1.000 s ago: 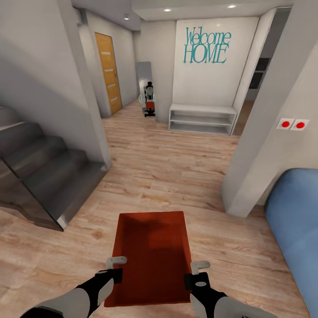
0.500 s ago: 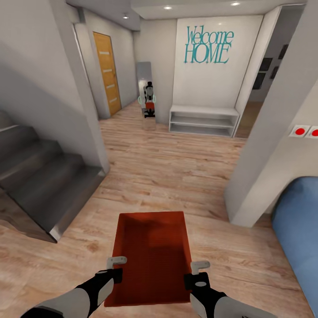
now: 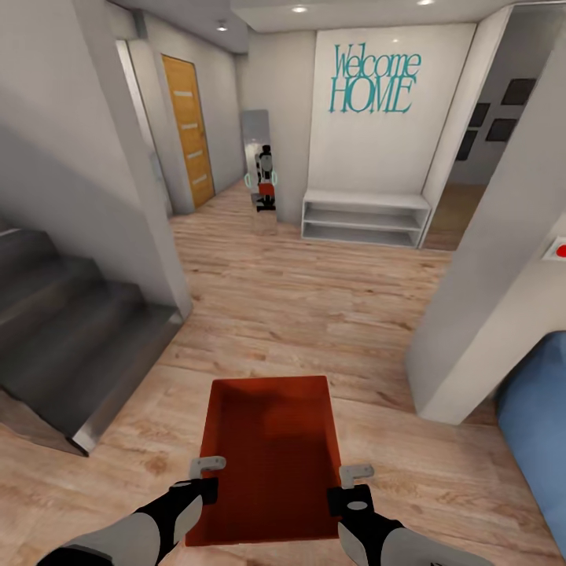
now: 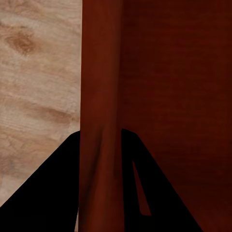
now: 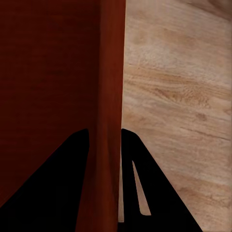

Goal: Move the two storage containers from the living room to the garage. In the garage, place one container on the floor and stack the other container on top of it (either order is fine).

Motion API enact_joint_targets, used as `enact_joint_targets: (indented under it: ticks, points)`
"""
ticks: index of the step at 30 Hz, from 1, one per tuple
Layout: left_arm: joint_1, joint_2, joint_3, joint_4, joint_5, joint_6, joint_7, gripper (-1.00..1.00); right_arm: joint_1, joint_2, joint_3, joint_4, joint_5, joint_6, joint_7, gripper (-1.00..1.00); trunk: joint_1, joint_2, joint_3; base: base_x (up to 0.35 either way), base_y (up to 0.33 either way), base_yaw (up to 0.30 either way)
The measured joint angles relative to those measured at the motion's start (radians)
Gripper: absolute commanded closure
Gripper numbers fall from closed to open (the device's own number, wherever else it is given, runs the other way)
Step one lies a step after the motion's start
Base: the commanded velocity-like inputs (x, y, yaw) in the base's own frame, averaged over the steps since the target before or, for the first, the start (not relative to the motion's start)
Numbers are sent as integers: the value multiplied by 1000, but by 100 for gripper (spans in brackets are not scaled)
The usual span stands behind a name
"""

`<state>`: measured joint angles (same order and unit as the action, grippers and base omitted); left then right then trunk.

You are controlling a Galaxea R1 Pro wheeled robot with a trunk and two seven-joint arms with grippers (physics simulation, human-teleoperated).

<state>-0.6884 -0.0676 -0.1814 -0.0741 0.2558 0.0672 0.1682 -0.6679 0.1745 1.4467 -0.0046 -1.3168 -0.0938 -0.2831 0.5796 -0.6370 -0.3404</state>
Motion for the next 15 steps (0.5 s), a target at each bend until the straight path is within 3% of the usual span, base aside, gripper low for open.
enact_joint_targets:
  ticks: [15]
  points:
    - [0, 0, 1, 0, -2, 0, 0, 100, 0, 0, -1, 1, 0, -1, 1, 100, 0, 0, 0, 323, 0, -24]
